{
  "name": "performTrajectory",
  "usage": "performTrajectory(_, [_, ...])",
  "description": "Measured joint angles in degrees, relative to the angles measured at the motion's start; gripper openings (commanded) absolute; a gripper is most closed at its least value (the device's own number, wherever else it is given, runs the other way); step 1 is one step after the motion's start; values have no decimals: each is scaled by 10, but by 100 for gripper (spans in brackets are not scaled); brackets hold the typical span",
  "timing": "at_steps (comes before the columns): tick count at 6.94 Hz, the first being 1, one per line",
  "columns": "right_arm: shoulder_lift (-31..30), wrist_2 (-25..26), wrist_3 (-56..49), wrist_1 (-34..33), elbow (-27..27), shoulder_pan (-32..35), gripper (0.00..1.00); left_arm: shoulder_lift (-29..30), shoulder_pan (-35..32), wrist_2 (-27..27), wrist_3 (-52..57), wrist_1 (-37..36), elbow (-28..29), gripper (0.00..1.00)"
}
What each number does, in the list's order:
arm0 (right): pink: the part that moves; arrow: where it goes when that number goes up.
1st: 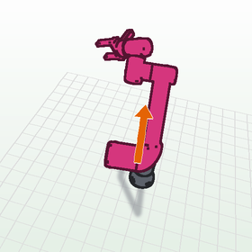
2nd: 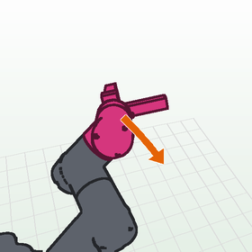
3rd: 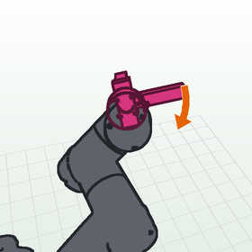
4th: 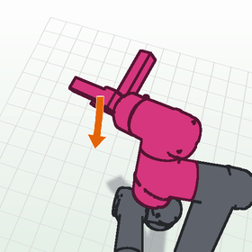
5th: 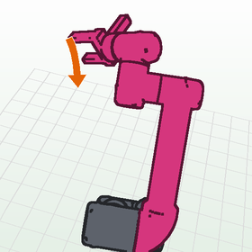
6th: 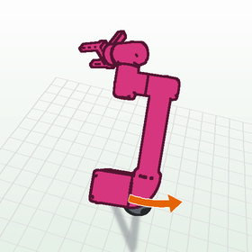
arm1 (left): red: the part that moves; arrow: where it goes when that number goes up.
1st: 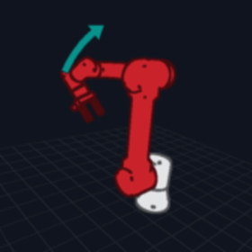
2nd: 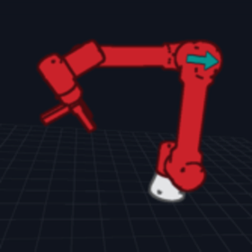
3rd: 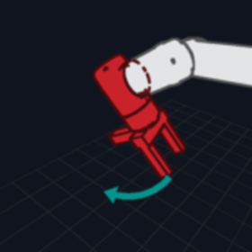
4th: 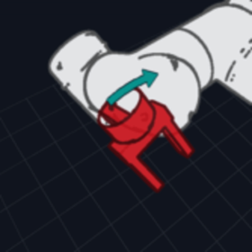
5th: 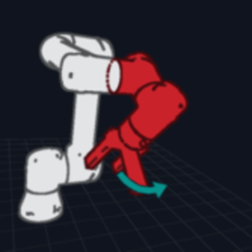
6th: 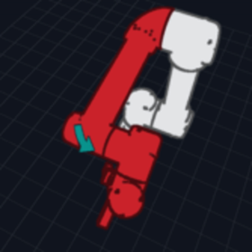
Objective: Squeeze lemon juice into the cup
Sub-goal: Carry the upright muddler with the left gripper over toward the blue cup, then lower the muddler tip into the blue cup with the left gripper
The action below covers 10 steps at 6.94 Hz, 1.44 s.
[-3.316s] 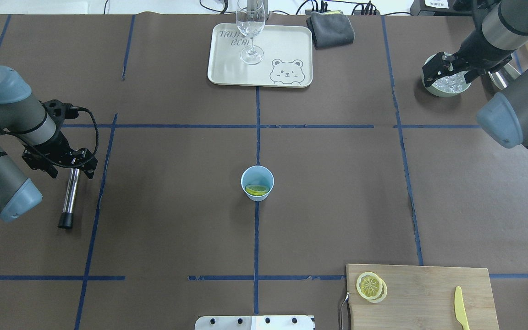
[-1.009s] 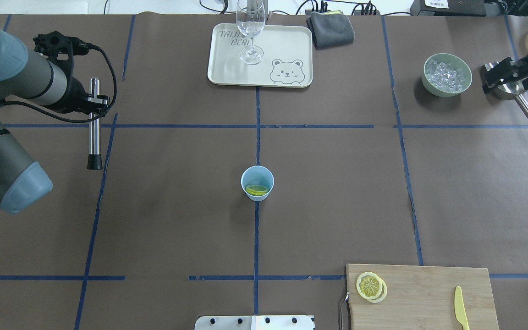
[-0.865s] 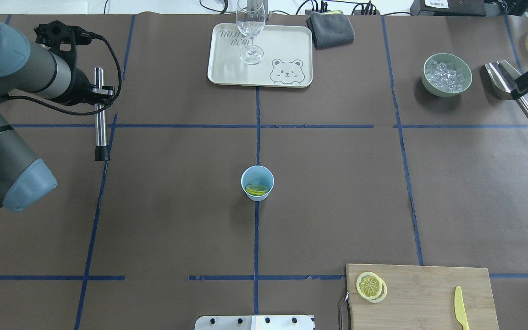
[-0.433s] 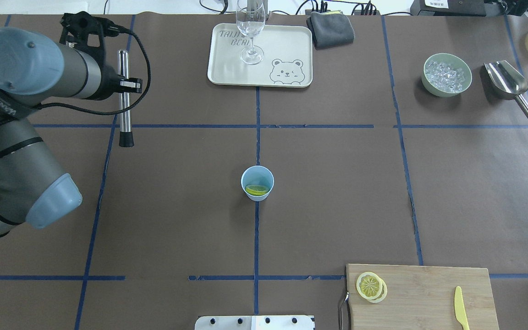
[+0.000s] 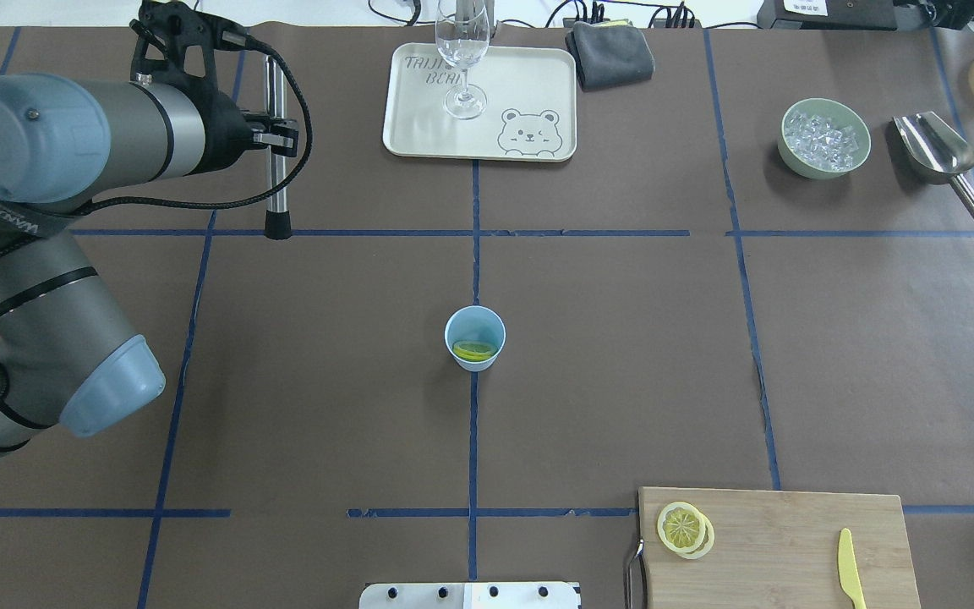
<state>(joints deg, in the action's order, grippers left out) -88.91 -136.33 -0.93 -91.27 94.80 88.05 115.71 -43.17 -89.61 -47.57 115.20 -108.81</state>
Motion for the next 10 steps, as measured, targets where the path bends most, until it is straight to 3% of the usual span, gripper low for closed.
performTrajectory(1, [1,1,1,13,-8,4,100,-1,0,5,2,51,0,0])
performTrajectory(3, [0,-2,3,23,-24,6,100,-4,9,94,-1,179,1,0])
performTrajectory(5, [0,-4,3,24,-37,11,100,-6,52,189,-1,217,-9,0])
performTrajectory(7, [-6,-10,1,24,-40,26,100,3,146,341,1,232,-15,0])
performTrajectory(10, [-8,-17,2,24,-39,34,100,30,256,489,13,283,-4,0])
